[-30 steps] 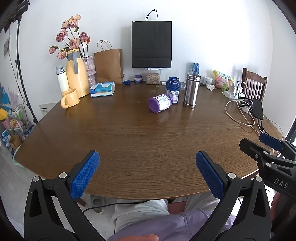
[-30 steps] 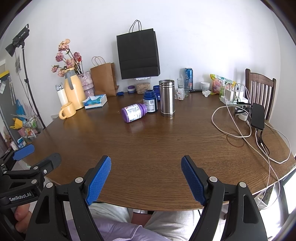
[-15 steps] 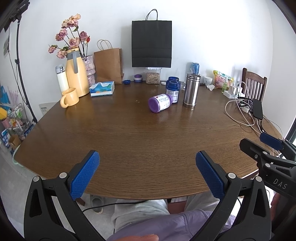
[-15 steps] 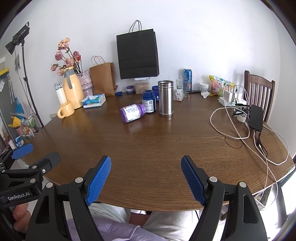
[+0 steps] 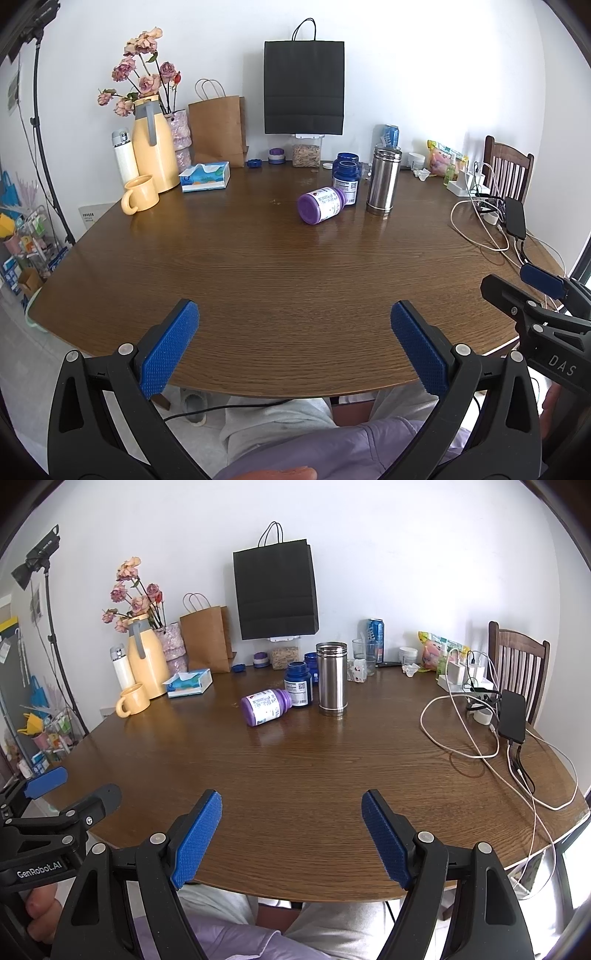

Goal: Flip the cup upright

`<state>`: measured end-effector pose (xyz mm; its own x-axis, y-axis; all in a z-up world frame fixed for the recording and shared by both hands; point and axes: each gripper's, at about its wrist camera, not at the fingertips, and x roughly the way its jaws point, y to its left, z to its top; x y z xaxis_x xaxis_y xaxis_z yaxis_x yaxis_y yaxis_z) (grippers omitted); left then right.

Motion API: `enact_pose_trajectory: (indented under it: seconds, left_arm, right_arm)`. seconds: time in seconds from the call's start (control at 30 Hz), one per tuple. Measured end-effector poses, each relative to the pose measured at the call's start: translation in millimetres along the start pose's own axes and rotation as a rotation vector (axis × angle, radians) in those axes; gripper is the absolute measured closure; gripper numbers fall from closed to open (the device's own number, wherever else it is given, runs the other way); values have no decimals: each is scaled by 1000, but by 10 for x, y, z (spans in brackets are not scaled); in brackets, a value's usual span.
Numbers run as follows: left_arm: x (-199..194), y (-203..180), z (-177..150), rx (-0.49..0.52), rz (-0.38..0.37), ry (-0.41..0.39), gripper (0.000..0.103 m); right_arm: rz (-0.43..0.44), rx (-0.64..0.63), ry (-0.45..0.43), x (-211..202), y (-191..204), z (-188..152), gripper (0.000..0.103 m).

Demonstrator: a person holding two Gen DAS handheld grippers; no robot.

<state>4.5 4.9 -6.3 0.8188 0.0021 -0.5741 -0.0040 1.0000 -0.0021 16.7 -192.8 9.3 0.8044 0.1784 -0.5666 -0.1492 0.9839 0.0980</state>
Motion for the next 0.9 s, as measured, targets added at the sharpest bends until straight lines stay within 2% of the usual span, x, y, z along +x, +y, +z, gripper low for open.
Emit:
enact_pose_trajectory:
  seconds: [0.3,0.57,0.73,0.8,0.9]
  left_arm:
    - [51,2,-17,3,-4,10,0]
    - [210,34,67,-3,10,3,0]
    - [397,42,163,-5,10,38,0]
    - [488,34,221,1,11,48,0]
    - [680,49,305,-11,2,84,0]
  right_arm:
    - [5,2,1,6,3,1,21]
    - [40,-15,-9,197,-35,85,21]
    - [106,-6,-19,390,-110,173,21]
    - [108,-28,-32,447,-95,215,21]
    - [157,-77,-42,575,-51,335,21]
